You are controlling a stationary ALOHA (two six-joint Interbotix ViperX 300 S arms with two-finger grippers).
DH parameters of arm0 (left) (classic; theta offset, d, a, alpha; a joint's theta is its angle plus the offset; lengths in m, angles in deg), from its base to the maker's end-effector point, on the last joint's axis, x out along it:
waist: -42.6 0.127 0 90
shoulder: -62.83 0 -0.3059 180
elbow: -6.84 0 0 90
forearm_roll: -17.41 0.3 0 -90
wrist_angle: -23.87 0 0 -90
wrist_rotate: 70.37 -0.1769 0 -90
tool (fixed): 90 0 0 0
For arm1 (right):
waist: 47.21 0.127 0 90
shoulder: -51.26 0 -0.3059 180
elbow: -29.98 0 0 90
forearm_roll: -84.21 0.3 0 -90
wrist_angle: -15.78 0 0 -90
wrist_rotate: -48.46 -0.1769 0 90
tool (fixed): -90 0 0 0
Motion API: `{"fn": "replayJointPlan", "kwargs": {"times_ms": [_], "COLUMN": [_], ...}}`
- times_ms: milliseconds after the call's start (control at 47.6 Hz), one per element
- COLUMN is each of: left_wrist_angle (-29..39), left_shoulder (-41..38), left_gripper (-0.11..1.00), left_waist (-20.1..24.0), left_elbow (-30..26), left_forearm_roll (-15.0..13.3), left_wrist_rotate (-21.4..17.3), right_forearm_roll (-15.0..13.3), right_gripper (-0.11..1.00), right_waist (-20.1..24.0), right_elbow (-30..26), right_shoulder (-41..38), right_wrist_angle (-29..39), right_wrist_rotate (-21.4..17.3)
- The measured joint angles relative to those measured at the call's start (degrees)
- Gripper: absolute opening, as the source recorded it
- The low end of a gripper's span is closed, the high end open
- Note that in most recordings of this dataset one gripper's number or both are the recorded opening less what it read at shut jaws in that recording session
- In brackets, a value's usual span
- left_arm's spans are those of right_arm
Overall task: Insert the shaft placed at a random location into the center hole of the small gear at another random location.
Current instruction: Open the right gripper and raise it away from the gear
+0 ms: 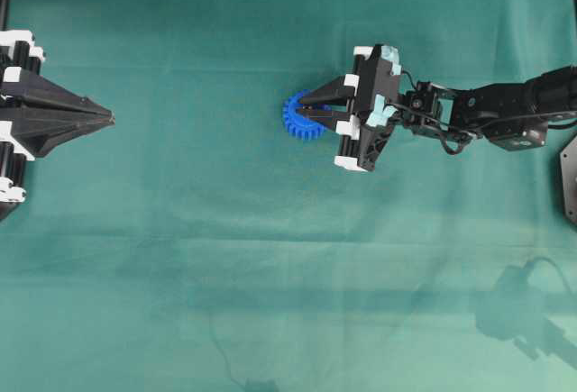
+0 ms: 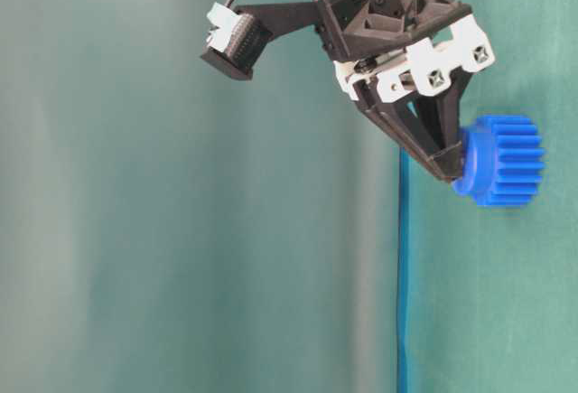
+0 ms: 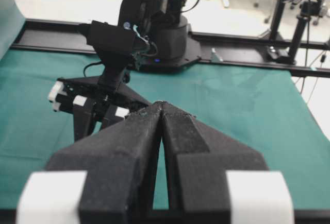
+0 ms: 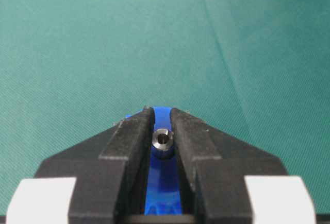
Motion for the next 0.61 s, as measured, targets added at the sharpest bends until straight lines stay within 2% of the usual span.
{"fn": "replayJointPlan", "kwargs": {"times_ms": [336,399,526,568,610], "left_wrist_angle": [0.00,0.00,0.00,0.00,0.00], "left_shoulder": [0.00,0.00,0.00,0.00,0.00], "left_gripper": [-0.01,-0.01,-0.01,-0.01,-0.01], "left_waist": [-0.09,-0.09,-0.09,-0.09,-0.09], "left_elbow": [0.00,-0.09,0.00,-0.09,0.00], "left_forearm_roll": [0.00,0.00,0.00,0.00,0.00], "left_wrist_rotate": [0.00,0.00,0.09,0.35,0.44], "right_forearm_roll": [0.00,0.00,0.00,0.09,0.09], "right_gripper": [0.15,0.29,0.68,0.78,0.80], "right_waist": [0.00,0.00,0.00,0.00,0.00], "right_elbow": [0.00,0.00,0.00,0.00,0.00], "right_shoulder": [-0.09,-0.09,-0.09,0.09,0.35], "right_wrist_angle": [0.53,0.53,0.62,0.88,1.41], "right_wrist_rotate": [-0.18,-0.26,-0.26,-0.26,-0.35]}}
